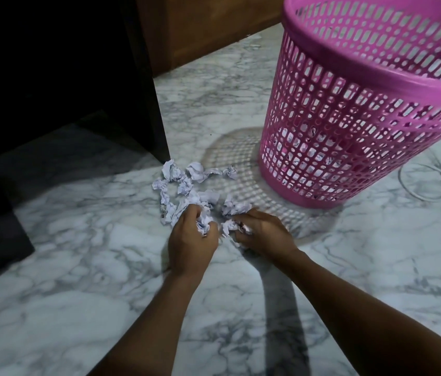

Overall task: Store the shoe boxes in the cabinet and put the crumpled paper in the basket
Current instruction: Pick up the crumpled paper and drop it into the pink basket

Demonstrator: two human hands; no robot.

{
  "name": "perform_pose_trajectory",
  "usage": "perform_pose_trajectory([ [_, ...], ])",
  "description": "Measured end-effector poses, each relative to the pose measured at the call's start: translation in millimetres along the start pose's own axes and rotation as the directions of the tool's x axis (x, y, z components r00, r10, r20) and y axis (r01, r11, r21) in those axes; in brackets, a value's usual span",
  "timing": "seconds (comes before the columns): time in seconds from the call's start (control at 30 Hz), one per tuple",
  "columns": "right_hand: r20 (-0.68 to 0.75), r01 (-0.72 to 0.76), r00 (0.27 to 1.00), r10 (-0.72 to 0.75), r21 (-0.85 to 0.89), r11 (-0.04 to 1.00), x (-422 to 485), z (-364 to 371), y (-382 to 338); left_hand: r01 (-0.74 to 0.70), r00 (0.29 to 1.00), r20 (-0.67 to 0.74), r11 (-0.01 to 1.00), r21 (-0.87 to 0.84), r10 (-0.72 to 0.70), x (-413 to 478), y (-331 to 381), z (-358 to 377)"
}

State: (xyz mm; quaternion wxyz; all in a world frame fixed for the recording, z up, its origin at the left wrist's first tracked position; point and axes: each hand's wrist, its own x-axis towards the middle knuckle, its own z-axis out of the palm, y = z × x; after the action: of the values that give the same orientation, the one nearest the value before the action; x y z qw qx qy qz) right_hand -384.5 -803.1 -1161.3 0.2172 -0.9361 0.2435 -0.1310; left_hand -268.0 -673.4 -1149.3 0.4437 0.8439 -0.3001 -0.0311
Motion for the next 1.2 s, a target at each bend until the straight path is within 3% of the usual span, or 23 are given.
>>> perform_pose_trajectory([
  [0.27, -0.182, 0.055, 0.983, -0.037, 0.095, 0.994, -16, -12, -8, 0.009, 0.996, -0.088, 1.0, -0.016, -0.01, 17, 2, -12],
  [0.47, -0.346, 0.103, 0.935, -0.082, 0.044, 0.994, 5, -29, -17, -0.061, 0.998, 0.001, 0.981, 0.184, 0.062, 28, -17, -2],
  [0.53, -0.252, 0.025, 0.968, -0.005, 0.075, 0.997, 16, -35, -20, -0.056, 0.998, 0.026, 0.966, 0.254, 0.051, 31, -20, 0],
  [0.6, -0.064, -0.134, 0.988, 0.141, 0.113, 0.985, 26, -36, -22, -0.045, 0.999, 0.043, 0.956, 0.291, 0.034, 33, -20, 1],
  [0.7, 0.114, -0.202, 0.973, 0.2, -0.002, 0.979, 34, -24, -22, -0.012, 0.999, 0.039, 0.947, 0.322, -0.001, 36, -20, 3],
  [0.8, 0.225, -0.187, 0.951, 0.21, -0.119, 0.975, 31, -8, -23, 0.031, 0.997, 0.059, 0.943, 0.33, -0.053, 37, -21, 6],
  [0.87, 0.208, -0.154, 0.961, 0.182, -0.143, 0.978, 28, -4, -25, 0.056, 0.994, 0.076, 0.947, 0.316, -0.084, 38, -24, 7],
  [1.07, 0.245, 0.014, 0.97, -0.005, -0.037, 0.999, 25, -16, -23, -0.04, 0.993, 0.117, 0.957, 0.288, 0.007, 39, -35, 10],
  [1.2, 0.344, 0.104, 0.937, -0.059, -0.115, 0.988, 25, -17, -20, -0.054, 0.991, 0.136, 0.964, 0.261, 0.018, 39, -35, 8],
])
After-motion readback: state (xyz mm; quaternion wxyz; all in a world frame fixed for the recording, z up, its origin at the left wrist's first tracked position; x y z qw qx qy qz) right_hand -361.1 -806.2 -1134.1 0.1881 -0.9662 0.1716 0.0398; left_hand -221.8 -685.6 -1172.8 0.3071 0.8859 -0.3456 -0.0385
